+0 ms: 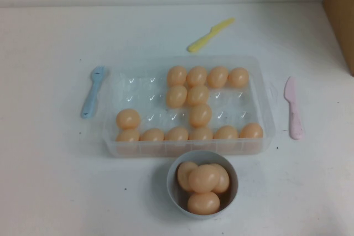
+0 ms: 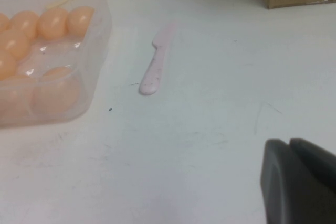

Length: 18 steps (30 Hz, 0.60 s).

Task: Take an egg out of the egg box

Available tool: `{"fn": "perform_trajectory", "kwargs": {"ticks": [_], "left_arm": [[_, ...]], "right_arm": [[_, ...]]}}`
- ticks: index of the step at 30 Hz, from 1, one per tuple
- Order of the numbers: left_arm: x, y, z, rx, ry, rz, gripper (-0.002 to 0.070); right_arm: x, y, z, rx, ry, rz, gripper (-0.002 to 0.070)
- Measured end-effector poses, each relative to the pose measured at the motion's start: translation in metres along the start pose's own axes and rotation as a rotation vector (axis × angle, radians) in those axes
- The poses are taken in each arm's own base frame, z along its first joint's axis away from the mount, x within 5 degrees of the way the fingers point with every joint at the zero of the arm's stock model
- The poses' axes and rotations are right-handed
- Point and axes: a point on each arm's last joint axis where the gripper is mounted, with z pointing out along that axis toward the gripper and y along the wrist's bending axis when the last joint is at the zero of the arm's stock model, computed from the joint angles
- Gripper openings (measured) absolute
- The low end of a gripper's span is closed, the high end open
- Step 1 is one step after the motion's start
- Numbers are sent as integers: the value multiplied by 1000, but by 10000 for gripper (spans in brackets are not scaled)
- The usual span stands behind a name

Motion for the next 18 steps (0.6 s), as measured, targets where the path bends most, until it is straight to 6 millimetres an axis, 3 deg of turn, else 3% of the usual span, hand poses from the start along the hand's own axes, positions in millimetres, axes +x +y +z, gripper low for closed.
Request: {"fn": "perform_trajectory", "kwargs": {"ticks": [13,18], "left_arm": [[0,0,0,0,2,0,-4],[0,0,0,0,2,0,-4]], "right_arm": [[0,0,0,-4,0,11,-18],[-1,6,0,-69,-3,181,-18]]}}
